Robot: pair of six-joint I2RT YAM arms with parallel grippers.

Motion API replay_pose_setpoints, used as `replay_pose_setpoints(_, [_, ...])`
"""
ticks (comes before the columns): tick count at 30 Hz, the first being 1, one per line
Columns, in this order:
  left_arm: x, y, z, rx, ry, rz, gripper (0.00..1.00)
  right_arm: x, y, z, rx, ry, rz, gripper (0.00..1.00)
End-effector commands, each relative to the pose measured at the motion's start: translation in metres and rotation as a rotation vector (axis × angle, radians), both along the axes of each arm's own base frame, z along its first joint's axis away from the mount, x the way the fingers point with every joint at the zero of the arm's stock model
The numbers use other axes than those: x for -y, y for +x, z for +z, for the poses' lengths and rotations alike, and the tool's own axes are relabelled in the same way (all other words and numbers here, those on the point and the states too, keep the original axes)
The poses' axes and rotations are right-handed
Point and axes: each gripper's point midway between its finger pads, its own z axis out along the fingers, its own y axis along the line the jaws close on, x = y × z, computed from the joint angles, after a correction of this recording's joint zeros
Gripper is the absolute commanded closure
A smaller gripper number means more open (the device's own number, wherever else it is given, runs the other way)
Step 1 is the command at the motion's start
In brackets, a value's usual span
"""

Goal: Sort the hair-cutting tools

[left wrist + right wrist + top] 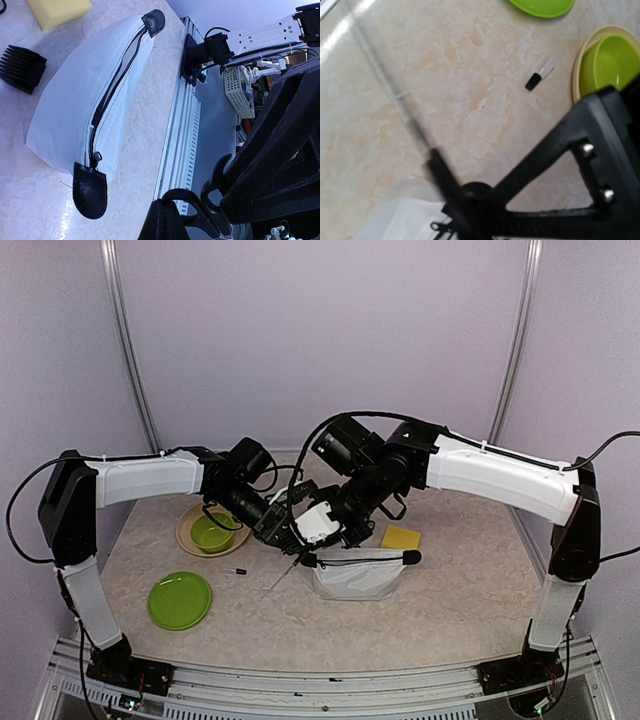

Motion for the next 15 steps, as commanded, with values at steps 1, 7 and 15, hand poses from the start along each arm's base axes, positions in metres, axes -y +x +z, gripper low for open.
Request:
replay_pose_setpoints(1, [0.004, 0.001, 0.012, 0.013, -0.032, -0.016, 1.00, -0.002, -0.009, -0.011, -0.031, -0.032, 0.023, 0.90])
replay_pose_setpoints(7, [-0.007, 0.038, 0.008, 0.122, 0.057, 0.143, 0.74, 0.001, -0.007, -0.007, -0.027, -0.029, 0.003, 1.00])
replay_pose_setpoints(15, [-0.055, 0.075, 0.124, 0.713, -0.100, 0.484, 0.51, 0.039, 0.007, -0.008, -0.129, -0.043, -0.151, 1.00])
